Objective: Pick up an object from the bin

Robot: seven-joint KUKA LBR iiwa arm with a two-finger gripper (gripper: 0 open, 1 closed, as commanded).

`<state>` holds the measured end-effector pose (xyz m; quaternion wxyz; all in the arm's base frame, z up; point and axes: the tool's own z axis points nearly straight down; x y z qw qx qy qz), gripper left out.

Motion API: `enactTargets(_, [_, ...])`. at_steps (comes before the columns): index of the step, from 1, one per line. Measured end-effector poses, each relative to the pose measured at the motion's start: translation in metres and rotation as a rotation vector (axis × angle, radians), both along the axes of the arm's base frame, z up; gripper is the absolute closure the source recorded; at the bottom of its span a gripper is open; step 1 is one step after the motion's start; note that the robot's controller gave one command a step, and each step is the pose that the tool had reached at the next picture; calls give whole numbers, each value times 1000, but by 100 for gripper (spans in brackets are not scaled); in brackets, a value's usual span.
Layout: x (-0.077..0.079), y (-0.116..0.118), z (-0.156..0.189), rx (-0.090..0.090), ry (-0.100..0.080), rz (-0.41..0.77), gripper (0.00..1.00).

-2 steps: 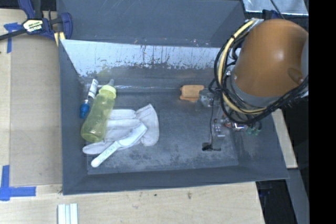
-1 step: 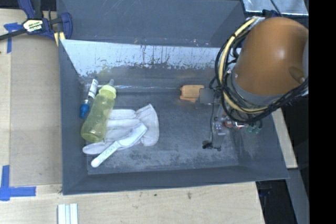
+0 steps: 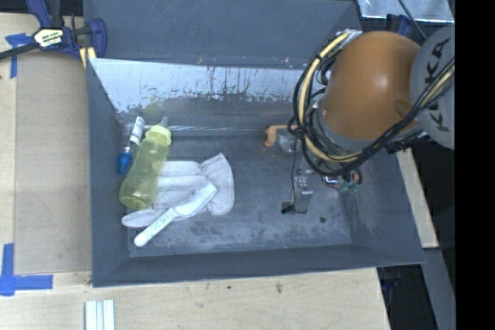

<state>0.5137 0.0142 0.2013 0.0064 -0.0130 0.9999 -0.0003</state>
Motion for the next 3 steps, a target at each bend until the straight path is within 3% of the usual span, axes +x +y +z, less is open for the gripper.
enactTargets(1, [6, 19, -62, 1, 5, 12, 0])
enactTargets(2, [7, 34, -99, 1, 17, 20, 0])
enactTargets(3, [18, 85, -103, -1, 9, 99, 0])
